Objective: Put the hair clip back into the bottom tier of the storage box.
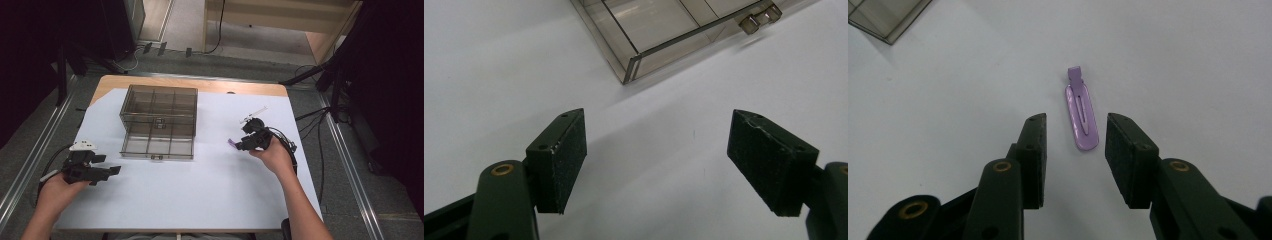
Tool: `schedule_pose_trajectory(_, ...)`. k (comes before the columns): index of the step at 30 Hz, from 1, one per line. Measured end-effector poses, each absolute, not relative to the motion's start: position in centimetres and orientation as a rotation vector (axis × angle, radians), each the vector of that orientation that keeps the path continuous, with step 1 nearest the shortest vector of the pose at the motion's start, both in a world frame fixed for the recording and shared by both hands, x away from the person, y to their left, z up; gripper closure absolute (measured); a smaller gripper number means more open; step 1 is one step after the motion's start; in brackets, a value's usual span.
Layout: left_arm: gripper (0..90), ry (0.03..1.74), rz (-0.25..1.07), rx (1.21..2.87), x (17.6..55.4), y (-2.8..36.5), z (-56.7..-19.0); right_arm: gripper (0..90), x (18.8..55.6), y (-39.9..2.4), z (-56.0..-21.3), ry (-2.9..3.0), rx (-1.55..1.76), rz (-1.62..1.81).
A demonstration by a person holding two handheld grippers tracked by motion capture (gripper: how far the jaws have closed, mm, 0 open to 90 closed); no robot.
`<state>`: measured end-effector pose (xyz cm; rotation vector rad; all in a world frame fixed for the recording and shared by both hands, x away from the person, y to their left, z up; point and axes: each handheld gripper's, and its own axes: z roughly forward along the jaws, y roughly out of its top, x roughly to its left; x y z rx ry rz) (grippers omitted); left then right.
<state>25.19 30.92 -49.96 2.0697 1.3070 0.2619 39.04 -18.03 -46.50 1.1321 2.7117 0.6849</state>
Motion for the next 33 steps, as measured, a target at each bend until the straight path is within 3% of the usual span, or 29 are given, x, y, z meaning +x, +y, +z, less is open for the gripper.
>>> schedule_pose_trajectory(33,24.6,1.332,0.270,2.063,24.4,31.5,-50.1,63.5,40.9,-16.0,-48.8,2.757,1.105,0.456)
